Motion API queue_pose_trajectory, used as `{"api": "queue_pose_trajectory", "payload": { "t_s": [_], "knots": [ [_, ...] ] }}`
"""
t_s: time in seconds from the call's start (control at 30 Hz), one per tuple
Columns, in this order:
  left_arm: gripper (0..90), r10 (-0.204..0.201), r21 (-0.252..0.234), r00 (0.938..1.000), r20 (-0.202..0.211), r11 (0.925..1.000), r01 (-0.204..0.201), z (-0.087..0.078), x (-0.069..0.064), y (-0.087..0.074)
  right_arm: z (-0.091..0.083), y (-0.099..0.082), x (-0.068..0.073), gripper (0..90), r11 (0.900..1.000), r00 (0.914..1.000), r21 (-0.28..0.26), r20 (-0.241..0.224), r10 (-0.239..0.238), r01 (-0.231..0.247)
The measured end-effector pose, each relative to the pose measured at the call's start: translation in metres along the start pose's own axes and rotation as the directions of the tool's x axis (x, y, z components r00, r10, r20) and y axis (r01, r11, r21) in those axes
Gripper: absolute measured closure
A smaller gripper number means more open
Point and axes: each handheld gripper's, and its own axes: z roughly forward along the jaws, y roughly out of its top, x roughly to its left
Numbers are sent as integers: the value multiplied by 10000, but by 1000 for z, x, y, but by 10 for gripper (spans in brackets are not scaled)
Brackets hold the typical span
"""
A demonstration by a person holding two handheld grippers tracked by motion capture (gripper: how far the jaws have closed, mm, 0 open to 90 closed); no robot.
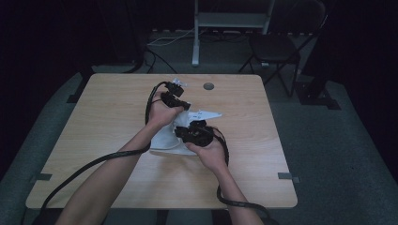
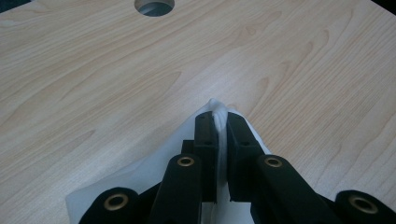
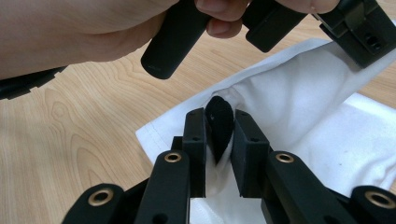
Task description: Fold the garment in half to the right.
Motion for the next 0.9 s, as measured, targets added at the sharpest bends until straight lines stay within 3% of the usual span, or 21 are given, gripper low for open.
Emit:
{"api": "queue_pose_trajectory", "payload": {
  "t_s": [0.9],
  "knots": [
    [846,28,145,10000,-6,9999,-28,11,-2,-4,0,-10,-6,775,9998,9999,126,27,120,-120]
  ]
}}
